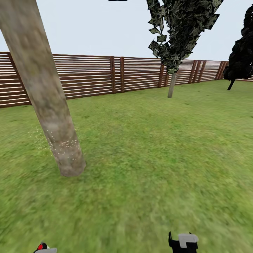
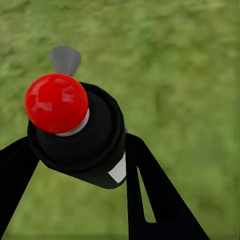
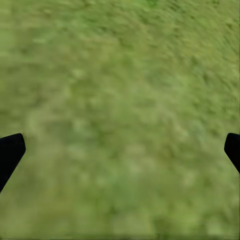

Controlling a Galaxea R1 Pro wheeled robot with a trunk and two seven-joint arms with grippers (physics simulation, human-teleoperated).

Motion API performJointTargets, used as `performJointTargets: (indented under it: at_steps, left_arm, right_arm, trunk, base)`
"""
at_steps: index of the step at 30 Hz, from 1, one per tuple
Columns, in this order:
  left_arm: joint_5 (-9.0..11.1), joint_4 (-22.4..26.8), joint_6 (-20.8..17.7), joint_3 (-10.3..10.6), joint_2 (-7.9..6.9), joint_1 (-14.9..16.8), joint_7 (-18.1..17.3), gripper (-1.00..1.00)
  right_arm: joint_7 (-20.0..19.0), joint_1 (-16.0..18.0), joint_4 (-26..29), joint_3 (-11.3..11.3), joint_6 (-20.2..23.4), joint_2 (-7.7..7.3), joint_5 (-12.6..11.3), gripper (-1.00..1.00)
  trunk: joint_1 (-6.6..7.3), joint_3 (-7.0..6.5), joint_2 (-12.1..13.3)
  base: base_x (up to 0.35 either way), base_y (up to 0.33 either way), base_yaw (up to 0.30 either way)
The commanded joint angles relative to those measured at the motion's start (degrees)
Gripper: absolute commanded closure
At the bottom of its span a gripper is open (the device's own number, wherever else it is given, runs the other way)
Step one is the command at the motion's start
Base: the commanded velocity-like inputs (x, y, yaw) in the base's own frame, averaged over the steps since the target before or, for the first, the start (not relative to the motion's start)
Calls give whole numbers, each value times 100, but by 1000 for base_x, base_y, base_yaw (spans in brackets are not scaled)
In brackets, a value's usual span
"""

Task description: In the garden, pick up the pesticide atomizer on the floor and spray pesticide onto both trees until each tree trunk is fully covered.

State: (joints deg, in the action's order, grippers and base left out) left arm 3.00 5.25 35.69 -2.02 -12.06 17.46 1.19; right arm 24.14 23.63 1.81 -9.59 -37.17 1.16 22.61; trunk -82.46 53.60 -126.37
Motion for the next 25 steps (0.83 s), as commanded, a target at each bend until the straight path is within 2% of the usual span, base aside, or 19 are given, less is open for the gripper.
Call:
performJointTargets:
  at_steps: [1,25]
  left_arm:
    - [16,-5,17,-18,1,3,-14,100]
    - [59,2,26,-18,-9,3,-14,100]
  right_arm:
    - [-87,2,-10,-43,-10,8,60,-100]
    - [-173,-65,-31,-43,-1,8,59,-100]
  trunk:
    - [1,5,-2]
    - [1,5,-2]
  base:
    - [0,0,0]
    - [0,0,0]
